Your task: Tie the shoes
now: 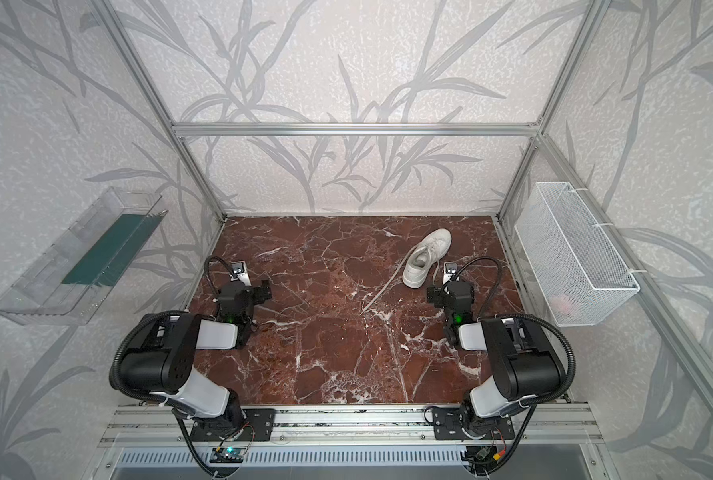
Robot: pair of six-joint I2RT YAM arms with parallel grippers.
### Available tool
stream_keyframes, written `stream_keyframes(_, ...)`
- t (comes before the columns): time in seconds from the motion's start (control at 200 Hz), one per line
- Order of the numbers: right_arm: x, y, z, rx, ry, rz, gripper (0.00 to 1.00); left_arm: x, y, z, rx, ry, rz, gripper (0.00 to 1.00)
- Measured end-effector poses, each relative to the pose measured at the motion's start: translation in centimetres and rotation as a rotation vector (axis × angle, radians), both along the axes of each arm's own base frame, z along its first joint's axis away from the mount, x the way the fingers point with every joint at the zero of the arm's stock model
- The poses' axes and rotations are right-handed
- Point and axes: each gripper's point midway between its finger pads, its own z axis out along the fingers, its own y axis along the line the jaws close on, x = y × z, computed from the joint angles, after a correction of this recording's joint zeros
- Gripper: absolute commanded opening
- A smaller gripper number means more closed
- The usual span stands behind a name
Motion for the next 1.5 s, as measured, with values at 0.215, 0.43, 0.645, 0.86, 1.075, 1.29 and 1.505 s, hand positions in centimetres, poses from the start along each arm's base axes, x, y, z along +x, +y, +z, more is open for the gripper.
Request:
stream_keyframes(0.215,0.0,0.0,0.0,-0.002,0.000,0.001,0.99,0.0,0.0,0.0,0.000,0.000,0.000,0.99)
stream_keyframes(0.43,0.0,0.0,0.0,-0.001,0.001,0.002,0.99,0.0,0.0,0.0,0.000,0.000,0.000,0.99)
stream_keyframes(0.645,0.0,0.1,0.0,0.000,0.000,0.006,0.99,0.0,0.0,0.0,0.000,0.000,0.000,0.99)
stream_keyframes(0.86,0.0,0.1,0.0,0.001,0.001,0.007,0.99,0.0,0.0,0.0,0.000,0.000,0.000,0.99)
stream_keyframes(1.075,-0.1,0.3,0.5,-0.007,-0.005,0.013,0.99,-0.4,-0.2,1.4,0.006,-0.008,0.002,0.99)
stream_keyframes(1.29,-0.5,0.5,7.0,0.024,-0.022,-0.008,0.99,-0.8,-0.7,9.5,-0.030,-0.109,0.000,0.99)
stream_keyframes(1.505,-0.5,2.6,12.0,0.104,0.038,0.029,0.98,-1.1,-3.6,12.1,-0.174,-0.047,-0.061,0.98)
